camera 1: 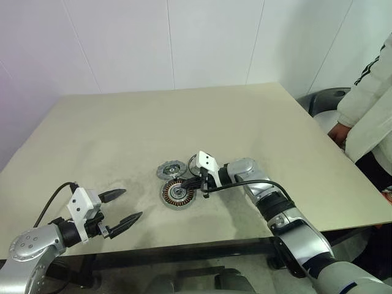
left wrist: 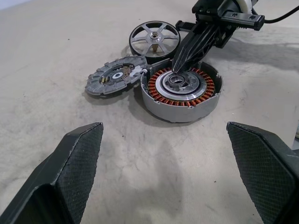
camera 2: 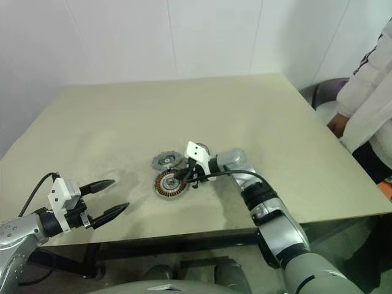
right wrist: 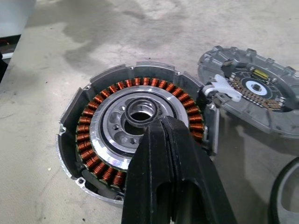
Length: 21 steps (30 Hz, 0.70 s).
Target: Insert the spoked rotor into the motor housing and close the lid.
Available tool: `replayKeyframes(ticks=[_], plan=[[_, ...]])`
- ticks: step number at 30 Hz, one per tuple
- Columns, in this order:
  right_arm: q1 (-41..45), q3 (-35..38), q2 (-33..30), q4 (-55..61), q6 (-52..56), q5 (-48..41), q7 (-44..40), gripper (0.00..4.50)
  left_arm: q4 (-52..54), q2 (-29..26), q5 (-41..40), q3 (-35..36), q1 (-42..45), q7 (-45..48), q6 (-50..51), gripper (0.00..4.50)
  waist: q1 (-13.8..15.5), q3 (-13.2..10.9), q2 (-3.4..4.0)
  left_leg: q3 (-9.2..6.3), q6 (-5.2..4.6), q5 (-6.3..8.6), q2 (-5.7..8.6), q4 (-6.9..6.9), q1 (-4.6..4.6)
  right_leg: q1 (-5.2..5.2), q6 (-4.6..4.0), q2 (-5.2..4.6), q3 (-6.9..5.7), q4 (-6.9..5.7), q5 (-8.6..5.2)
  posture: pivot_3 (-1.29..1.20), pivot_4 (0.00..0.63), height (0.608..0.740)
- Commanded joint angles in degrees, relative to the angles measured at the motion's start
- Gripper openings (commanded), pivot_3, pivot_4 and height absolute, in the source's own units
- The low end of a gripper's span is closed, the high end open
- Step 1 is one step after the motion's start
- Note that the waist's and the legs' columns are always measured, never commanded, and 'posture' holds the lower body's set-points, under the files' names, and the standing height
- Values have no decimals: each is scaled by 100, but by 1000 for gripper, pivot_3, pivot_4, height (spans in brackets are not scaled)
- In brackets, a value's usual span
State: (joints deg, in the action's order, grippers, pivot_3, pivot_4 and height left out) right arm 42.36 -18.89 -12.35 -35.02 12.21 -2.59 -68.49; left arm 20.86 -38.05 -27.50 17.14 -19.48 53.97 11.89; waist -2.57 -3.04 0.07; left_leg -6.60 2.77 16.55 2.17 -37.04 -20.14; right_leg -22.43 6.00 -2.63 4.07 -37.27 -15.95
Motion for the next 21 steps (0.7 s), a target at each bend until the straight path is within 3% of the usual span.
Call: replayKeyframes(ticks=[1, 9, 21], plan=[[331, 232, 81, 220, 30, -211, 8, 23, 25, -48, 13, 83, 69, 2, -118, 4500, -1, 0, 0, 0, 0, 0, 0, 0, 0, 0, 0, 0, 0, 0, 0, 0, 0, 740], [248, -139, 420, 522, 38, -68, -61, 23, 8, -16, 26, 75, 94, -2, -134, 4500, -2, 0, 1, -1, 0, 0, -1, 6, -4, -7, 12, 1, 0, 1, 7, 0, 0, 740], [297, -500, 189, 475, -266, 328, -58, 23, 106, 28, 20, 92, 26, -77, -124, 4500, -1, -1, 1, -2, 0, 0, 0, 6, -4, -6, 11, -1, -1, 3, 6, 0, 0, 740]])
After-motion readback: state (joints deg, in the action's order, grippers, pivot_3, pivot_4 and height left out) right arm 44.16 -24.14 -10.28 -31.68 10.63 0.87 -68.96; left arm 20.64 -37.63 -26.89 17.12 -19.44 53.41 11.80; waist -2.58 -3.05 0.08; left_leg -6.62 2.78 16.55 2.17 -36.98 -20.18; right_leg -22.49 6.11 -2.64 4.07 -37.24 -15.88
